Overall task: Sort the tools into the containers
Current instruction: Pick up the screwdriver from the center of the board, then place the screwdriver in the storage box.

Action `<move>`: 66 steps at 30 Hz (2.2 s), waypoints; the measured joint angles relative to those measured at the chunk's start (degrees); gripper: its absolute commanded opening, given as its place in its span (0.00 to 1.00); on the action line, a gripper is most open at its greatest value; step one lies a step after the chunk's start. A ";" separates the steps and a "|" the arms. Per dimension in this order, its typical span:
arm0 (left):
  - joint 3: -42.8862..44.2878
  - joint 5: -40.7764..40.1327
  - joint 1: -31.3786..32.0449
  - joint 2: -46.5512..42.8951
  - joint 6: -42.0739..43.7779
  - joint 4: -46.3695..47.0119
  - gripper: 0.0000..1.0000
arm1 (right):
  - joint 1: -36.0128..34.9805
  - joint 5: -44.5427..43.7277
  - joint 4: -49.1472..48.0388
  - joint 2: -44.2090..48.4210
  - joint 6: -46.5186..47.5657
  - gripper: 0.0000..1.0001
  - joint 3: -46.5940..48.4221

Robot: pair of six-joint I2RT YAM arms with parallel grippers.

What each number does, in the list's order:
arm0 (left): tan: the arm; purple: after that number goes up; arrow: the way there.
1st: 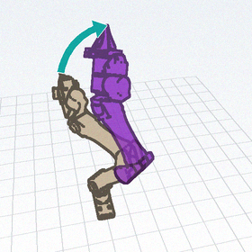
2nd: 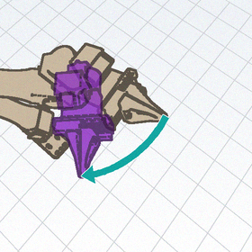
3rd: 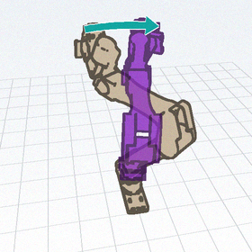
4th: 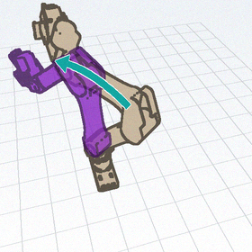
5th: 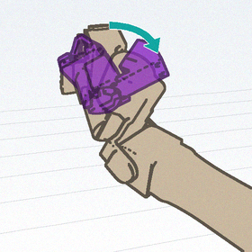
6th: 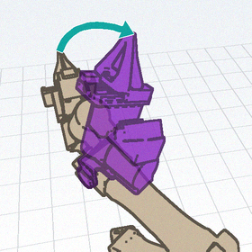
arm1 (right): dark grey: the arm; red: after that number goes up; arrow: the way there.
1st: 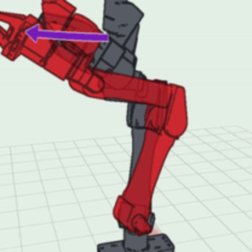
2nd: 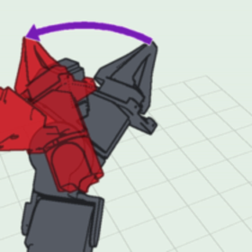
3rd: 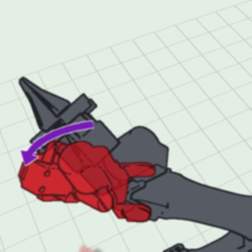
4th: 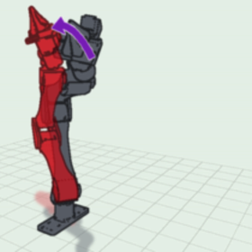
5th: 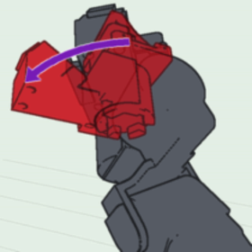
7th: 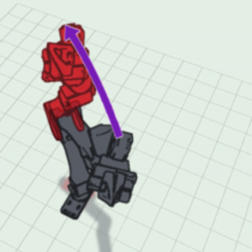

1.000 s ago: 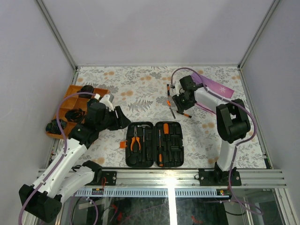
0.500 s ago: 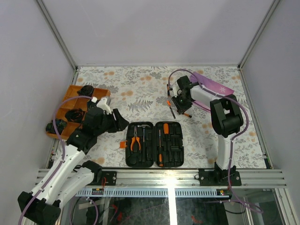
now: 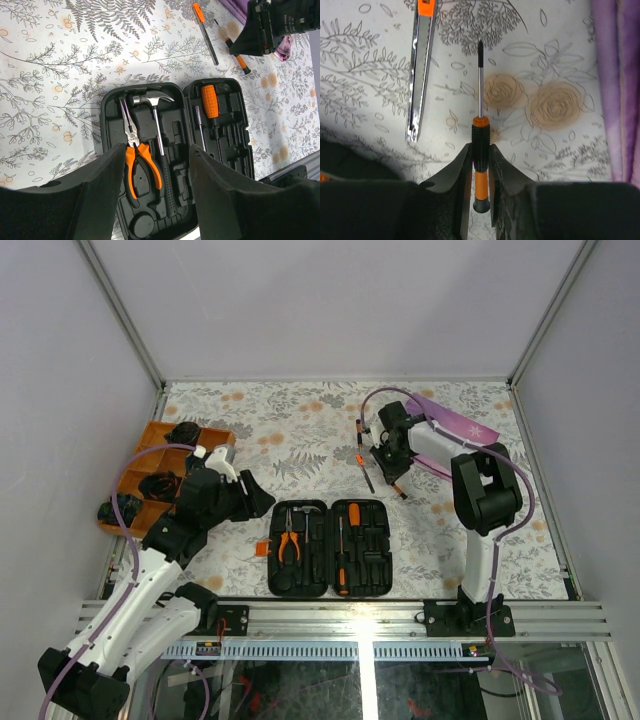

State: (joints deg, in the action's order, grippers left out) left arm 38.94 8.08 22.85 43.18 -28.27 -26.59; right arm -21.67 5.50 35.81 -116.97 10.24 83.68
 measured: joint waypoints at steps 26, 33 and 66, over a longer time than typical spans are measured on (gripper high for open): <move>-0.20 -0.57 0.35 -0.46 -0.68 -0.02 0.54 | -0.61 -6.32 -12.90 48.81 -24.22 0.00 -29.24; -0.20 -0.52 0.37 1.07 -1.29 -0.07 0.55 | -7.72 -8.85 -15.41 58.34 -33.77 0.00 -35.10; -0.20 0.50 0.68 2.23 -1.68 -0.17 0.56 | -36.63 -18.67 -15.54 56.70 -67.45 0.00 -49.75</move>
State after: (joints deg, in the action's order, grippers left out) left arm 38.74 8.58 23.53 45.41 -29.95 -26.76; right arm -58.30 -13.17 20.27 -60.27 -57.21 33.93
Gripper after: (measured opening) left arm 0.558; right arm 0.215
